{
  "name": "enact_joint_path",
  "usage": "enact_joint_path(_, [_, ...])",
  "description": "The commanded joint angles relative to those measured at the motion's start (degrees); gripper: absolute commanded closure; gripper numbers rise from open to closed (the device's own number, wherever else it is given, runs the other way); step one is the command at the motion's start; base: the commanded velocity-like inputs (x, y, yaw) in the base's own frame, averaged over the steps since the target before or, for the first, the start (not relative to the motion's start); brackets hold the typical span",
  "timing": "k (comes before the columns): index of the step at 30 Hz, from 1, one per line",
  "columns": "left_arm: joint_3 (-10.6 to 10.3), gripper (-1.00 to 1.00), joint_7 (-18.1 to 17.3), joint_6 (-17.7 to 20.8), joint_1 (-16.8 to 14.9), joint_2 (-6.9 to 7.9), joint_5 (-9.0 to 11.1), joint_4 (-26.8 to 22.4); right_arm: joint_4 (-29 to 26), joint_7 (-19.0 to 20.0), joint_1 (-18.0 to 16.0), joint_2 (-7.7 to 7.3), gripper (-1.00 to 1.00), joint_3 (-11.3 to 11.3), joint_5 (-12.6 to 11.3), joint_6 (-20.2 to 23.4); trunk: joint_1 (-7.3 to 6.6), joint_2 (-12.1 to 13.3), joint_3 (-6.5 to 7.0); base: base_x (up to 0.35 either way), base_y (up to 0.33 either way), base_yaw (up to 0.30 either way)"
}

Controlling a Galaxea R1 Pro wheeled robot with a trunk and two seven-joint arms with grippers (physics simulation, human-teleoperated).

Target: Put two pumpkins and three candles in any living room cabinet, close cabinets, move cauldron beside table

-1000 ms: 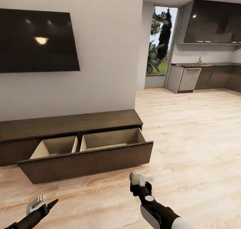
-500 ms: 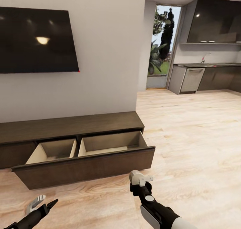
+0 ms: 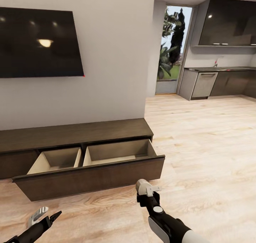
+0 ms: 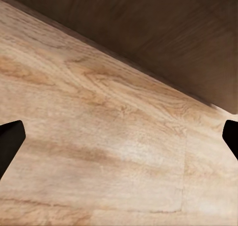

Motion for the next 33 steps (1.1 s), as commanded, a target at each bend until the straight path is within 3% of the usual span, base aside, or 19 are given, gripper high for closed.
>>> enact_joint_path(1, [0.2,-1.00,-0.2,0.6,0.0,-0.01,0.5,0.0,-1.0,-0.4,-0.1,-0.04,1.00,0.4,-0.7,-0.1,-0.01,0.0,-0.05,0.000,0.000,0.000])
enact_joint_path(4, [0.2,-1.00,-0.3,0.6,0.0,-0.01,0.5,0.0,-7.3,-0.7,-0.1,-0.11,1.00,0.4,-0.8,3.5,-0.01,0.0,-0.05,0.000,0.000,0.000])
enact_joint_path(9, [0.3,-1.00,-0.5,0.6,0.0,-0.01,0.5,-0.1,-21.5,-3.0,-0.1,0.07,1.00,-0.9,-1.0,22.7,-0.01,0.0,-0.05,0.000,0.000,0.000])
enact_joint_path(11, [0.3,-1.00,-0.5,0.6,0.0,-0.01,0.5,-0.1,-25.3,-5.5,-0.1,0.21,1.00,-3.7,-1.2,28.0,-0.01,0.0,-0.05,0.000,0.000,0.000])
enact_joint_path(14, [0.1,-1.00,-0.4,0.6,0.0,-0.01,0.5,-0.1,-27.5,-8.6,-0.2,0.22,1.00,-10.6,-1.4,32.5,-0.01,0.0,-0.05,0.000,0.000,0.000])
enact_joint_path(21, [-0.1,-1.00,-1.7,1.4,0.0,0.31,1.0,-0.6,-27.3,-9.7,-0.2,0.14,1.00,-18.0,-1.8,36.1,-0.01,0.0,-0.05,0.000,0.000,0.000])
enact_joint_path(23, [0.1,-1.00,-4.9,3.9,0.3,0.93,1.3,-2.5,-27.1,-9.8,-0.2,0.16,1.00,-19.1,-1.9,36.3,-0.01,0.0,-0.05,0.000,0.000,0.000])
enact_joint_path(24, [0.1,-1.00,-7.8,7.0,0.4,1.61,1.3,-4.5,-27.1,-9.8,-0.2,0.18,1.00,-19.3,-1.9,36.4,-0.01,0.0,-0.05,0.000,0.000,0.000])
enact_joint_path(27, [0.2,-1.00,-19.5,20.7,0.7,4.31,1.0,-12.7,-27.1,-9.8,-0.2,0.20,1.00,-19.7,-1.9,36.4,-0.01,0.0,-0.05,0.000,0.000,0.000])
enact_joint_path(29, [0.6,-1.00,-26.9,26.9,0.7,5.71,0.7,-17.7,-27.3,-9.8,-0.2,0.19,1.00,-20.0,-1.9,36.5,-0.01,0.0,-0.05,0.000,0.000,0.000])
enact_joint_path(33, [2.0,-1.00,-35.5,31.4,0.7,9.18,1.5,-23.0,-27.4,-9.8,-0.2,0.21,1.00,-20.4,-1.9,36.5,-0.01,0.0,-0.05,0.064,0.000,0.000])
